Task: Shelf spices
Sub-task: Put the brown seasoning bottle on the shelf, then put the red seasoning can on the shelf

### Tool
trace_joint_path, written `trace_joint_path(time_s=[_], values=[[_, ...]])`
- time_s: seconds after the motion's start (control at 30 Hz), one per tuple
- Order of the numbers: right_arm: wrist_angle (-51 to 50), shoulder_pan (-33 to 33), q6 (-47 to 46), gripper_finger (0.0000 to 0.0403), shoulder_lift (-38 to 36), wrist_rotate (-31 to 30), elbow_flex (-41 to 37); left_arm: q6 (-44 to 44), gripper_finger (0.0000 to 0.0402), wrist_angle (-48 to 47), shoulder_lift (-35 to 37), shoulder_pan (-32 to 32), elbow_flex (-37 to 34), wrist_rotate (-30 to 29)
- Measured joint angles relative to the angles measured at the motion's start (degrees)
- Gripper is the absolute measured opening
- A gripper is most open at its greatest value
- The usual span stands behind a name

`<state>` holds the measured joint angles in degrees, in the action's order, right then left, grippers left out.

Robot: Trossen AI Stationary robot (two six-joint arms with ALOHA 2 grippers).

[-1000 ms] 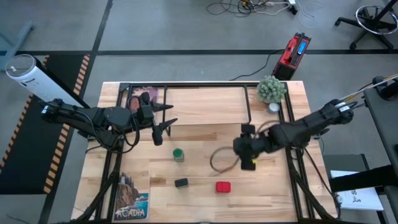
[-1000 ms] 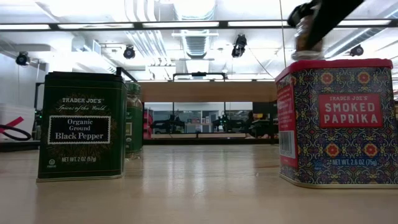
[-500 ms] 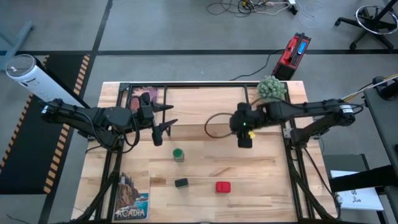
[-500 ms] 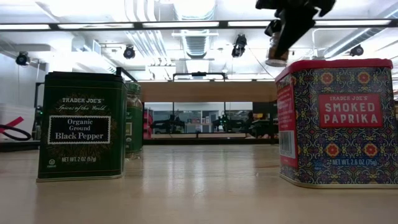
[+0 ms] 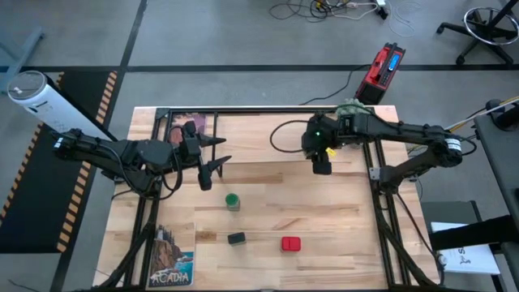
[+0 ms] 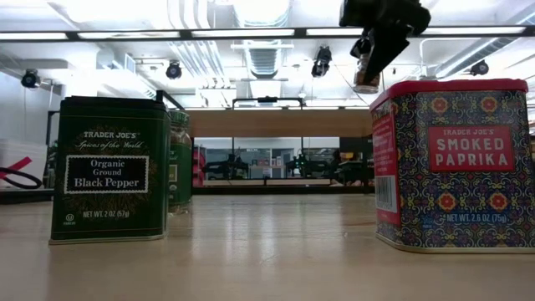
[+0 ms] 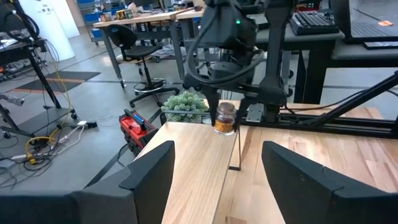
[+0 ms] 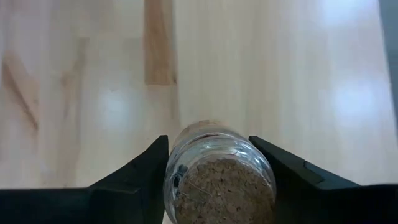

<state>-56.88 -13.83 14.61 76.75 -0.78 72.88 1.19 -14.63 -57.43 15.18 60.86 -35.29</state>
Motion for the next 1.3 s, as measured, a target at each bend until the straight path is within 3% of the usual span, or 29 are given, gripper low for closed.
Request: trace_joint_path(time_s=[0.17, 0.37, 0.7, 1.3], values=[[0.1, -2.9, 1.5, 0.0174, 1.0, 2.3, 0.0, 0.0, 0.024, 0.0, 0.0, 0.0, 0.0, 0.0], [0.1, -4.8, 2.0, 0.0195, 3.9, 2.4, -0.2, 0.0, 0.0241, 0.0, 0.0, 0.0, 0.0, 0.0], [-0.1, -5.7, 3.0, 0.0195, 6.6, 2.3, 0.6, -0.1, 0.0229, -0.7, 0.0, 0.0, 0.0, 0.0], [-8.9, -6.1, 0.4, 0.0245, 5.0, 0.2, 15.3, -0.1, 0.0245, -1.4, 0.0, 0.0, 0.0, -0.1]])
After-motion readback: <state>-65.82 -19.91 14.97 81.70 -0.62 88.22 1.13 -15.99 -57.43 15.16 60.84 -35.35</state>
